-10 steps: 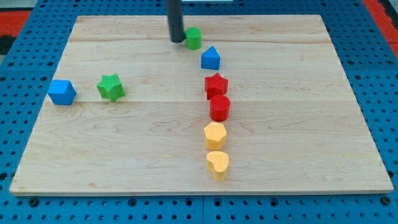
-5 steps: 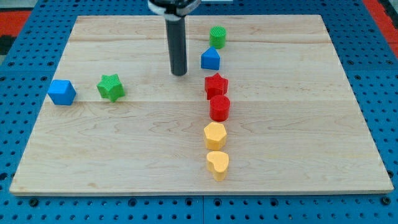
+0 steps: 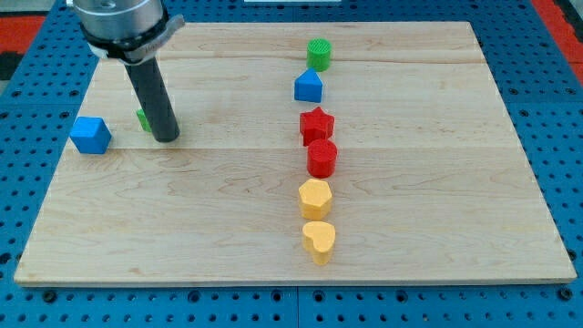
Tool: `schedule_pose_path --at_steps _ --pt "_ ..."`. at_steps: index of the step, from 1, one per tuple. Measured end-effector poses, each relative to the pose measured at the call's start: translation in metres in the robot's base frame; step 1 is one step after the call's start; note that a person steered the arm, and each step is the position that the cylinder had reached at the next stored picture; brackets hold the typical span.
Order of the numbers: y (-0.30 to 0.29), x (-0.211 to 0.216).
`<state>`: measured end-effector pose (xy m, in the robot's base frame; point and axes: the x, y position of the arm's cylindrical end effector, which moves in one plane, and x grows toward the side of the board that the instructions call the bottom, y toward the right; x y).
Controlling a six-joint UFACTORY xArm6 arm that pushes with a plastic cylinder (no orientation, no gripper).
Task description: Move the green star to the top left
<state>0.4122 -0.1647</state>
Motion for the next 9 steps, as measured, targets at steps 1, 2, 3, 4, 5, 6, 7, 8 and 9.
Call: schedule_pose_path --at_steps 1,2,3,4,5,6,7,8,9 --pt "0.000 -0.034" --pt "0.005 -0.053" --pt "0.017 -0.046" --pt "0.009 -0.011" --pt "-0.011 0.008" --pt "-0.025 -0.013" --pt "-0.031 -0.051" --pt "-0.032 -0.078" --pt "-0.044 -0.088"
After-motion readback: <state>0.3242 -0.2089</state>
